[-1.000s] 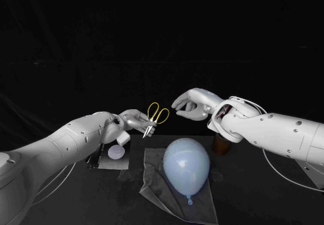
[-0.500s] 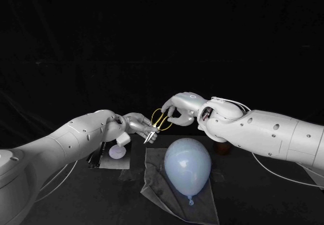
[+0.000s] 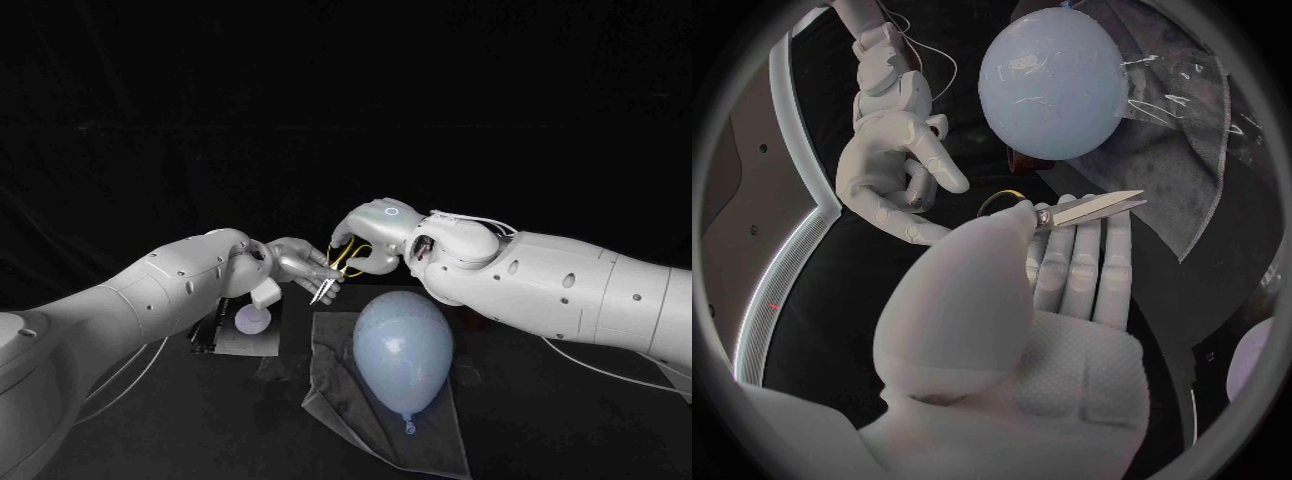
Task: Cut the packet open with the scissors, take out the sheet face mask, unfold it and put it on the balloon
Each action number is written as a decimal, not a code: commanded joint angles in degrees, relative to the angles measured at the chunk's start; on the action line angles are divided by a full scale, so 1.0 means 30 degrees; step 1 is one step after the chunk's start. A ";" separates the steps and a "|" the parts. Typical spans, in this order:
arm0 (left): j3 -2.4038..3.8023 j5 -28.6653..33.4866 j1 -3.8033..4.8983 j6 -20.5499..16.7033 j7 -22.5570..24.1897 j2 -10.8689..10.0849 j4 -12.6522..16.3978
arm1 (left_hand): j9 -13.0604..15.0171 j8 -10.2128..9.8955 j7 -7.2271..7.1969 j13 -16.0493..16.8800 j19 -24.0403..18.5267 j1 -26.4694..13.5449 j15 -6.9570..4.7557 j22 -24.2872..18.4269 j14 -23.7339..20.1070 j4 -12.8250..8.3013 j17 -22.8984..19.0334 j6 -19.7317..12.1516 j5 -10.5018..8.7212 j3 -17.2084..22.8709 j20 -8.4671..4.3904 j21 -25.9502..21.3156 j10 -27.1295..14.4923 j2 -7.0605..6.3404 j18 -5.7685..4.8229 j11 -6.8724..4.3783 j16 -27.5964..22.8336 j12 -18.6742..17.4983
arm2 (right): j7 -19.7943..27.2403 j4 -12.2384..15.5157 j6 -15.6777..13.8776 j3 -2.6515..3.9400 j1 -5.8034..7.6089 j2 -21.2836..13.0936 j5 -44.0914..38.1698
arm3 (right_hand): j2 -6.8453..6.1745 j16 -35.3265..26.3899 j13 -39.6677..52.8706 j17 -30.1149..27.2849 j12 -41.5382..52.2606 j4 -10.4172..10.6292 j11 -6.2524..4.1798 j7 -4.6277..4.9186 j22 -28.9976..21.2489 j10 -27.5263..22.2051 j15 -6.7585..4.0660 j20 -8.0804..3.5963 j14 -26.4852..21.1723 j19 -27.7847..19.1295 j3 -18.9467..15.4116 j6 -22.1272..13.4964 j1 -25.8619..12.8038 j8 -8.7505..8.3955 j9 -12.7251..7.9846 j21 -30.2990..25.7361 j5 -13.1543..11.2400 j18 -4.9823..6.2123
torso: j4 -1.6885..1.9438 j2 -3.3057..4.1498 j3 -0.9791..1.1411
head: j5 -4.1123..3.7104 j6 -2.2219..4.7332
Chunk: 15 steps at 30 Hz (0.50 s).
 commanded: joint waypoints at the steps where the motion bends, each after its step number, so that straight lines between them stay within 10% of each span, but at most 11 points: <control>1: 0.0015 0.0301 0.0079 0.0363 -0.0044 0.0022 0.0108 | 0.1996 0.0048 0.0081 -0.0007 0.0029 -0.0023 0.0080 0.0027 0.0088 -0.1154 0.0032 -0.0023 0.0064 0.1286 -0.0014 0.0082 0.0014 0.0151 0.0195 -0.0032 0.0038 -0.0013 | -0.0338 -0.0099 0.0514 -0.0014 -0.0029 0.0183 -0.1550 | 0.0268 0.0122 -0.0046 -0.0122 -0.0097 -0.0041 -0.0141 0.0030 0.1808 -0.0554 -0.0333 -0.0312 0.0833 0.0020 -0.0403 -0.0083 0.0155 0.0005 0.0013 -0.0146 0.0012 0.0108 | -0.0009 0.0030 -0.0008 | 0.0039 -0.0005; 15: -0.0033 0.0222 0.0376 0.0451 -0.0150 -0.0160 0.0719 | 0.2029 0.0058 0.0114 -0.0003 0.0025 -0.0079 0.0071 0.0034 0.0098 -0.1209 0.0052 -0.0016 0.0066 0.1369 -0.0018 0.0105 0.0025 0.0123 0.0200 -0.0051 0.0036 -0.0004 | -0.1192 -0.1113 0.1996 -0.0064 -0.0172 0.0952 -0.2746 | 0.0759 0.0191 -0.0068 -0.0337 -0.0068 -0.0047 -0.0264 0.0043 0.1724 -0.1774 -0.0477 -0.0531 0.0829 0.0046 -0.1647 -0.0526 0.0833 -0.0354 -0.0133 -0.0389 -0.0260 0.0124 | 0.0017 0.0020 -0.0007 | -0.0010 -0.0029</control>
